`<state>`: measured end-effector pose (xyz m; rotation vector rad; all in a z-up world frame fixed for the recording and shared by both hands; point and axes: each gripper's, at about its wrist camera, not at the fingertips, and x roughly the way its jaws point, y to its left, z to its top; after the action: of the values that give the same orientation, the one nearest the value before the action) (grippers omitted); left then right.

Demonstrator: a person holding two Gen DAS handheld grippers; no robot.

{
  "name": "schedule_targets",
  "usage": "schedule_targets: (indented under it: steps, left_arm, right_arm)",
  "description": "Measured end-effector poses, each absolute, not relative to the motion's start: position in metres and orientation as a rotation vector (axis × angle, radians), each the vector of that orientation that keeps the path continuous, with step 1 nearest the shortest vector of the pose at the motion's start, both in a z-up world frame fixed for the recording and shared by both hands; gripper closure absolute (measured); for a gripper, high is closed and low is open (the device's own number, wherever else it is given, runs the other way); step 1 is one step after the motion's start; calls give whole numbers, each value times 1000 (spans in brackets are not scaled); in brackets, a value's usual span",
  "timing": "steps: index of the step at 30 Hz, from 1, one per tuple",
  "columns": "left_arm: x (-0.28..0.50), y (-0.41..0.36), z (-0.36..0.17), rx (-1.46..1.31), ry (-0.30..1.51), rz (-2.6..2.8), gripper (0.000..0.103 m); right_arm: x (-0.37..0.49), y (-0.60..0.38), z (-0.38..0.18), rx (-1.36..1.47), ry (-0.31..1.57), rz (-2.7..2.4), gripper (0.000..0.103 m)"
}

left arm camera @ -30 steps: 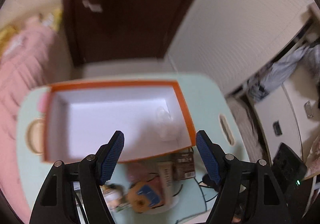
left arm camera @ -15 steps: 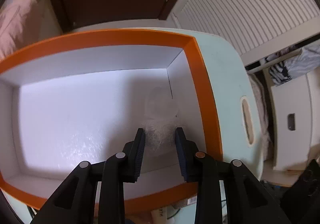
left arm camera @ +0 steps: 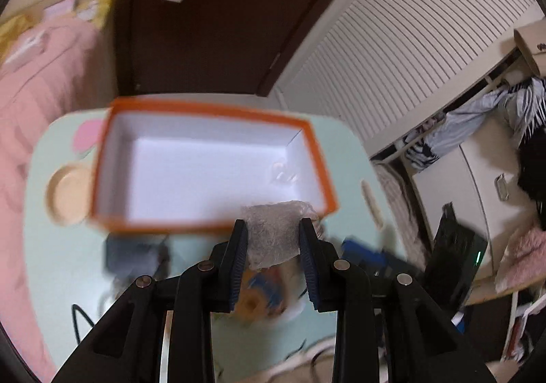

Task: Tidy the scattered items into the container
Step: 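Set the RED EARTH tube on the table with the right gripper while the left grasps the plastic bag, then set the clear plastic bag on the table with the left gripper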

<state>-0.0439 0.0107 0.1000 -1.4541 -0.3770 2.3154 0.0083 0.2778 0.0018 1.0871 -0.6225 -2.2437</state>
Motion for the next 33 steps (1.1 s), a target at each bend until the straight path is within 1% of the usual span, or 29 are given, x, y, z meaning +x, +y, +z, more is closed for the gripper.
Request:
schedule_targets:
  steps: [5,8,10,12,13,15,16,18,19,20,21,22,23,27,30,33]
  left_arm:
    - [1,-38,70,-1471,-470,2438,75]
    - [22,-52,49,-1508,-455,2516,75]
    - [32,-57,39,-1499,-451,2549,75]
    - [36,-58,33,-1505,-409,2584,75]
    - [37,-56,30,-1511,-357,2616,75]
    - [38,-55,23,-1523,-246,2675,75]
    - [38,-57,21,-1509,-242,2683,75]
    - [40,-60,17,-1479,-237,2701,74]
    - [41,-61,16,-1453,-254,2715,70]
    - [42,-63,14,-1445,-270,2726,55]
    - [43,-66,12,-1434,-287,2737,45]
    - [46,-69,11,-1410,-304,2756,32]
    - [49,-70,11,-1384,-320,2777,28]
    - [51,-69,9,-1323,-284,2814,27]
    - [52,-64,6,-1298,-217,2841,26]
    - [52,-61,4,-1294,-145,2855,26]
  right_arm:
    - [11,270,-1,1094,-587,-2251,70]
    - [13,264,0,1090,-541,-2263,70]
    - [10,255,4,1108,-470,-2267,70]
    - [6,248,12,1102,-421,-2269,70]
    - [4,245,19,1087,-403,-2270,70]
    - [-4,236,38,1069,-317,-2292,70]
    - [-9,231,46,1076,-256,-2310,70]
    - [-27,214,58,1151,-54,-2377,70]
    - [-36,207,59,1198,25,-2396,70]
    - [-46,200,60,1248,90,-2397,70]
    - [-59,192,59,1314,142,-2381,70]
    - [-71,186,58,1373,178,-2361,70]
    - [-81,178,56,1419,221,-2340,70]
    - [-121,143,45,1621,414,-2234,70]
    - [-150,126,23,1830,529,-2143,70]
    - [-166,113,4,1952,707,-2106,70]
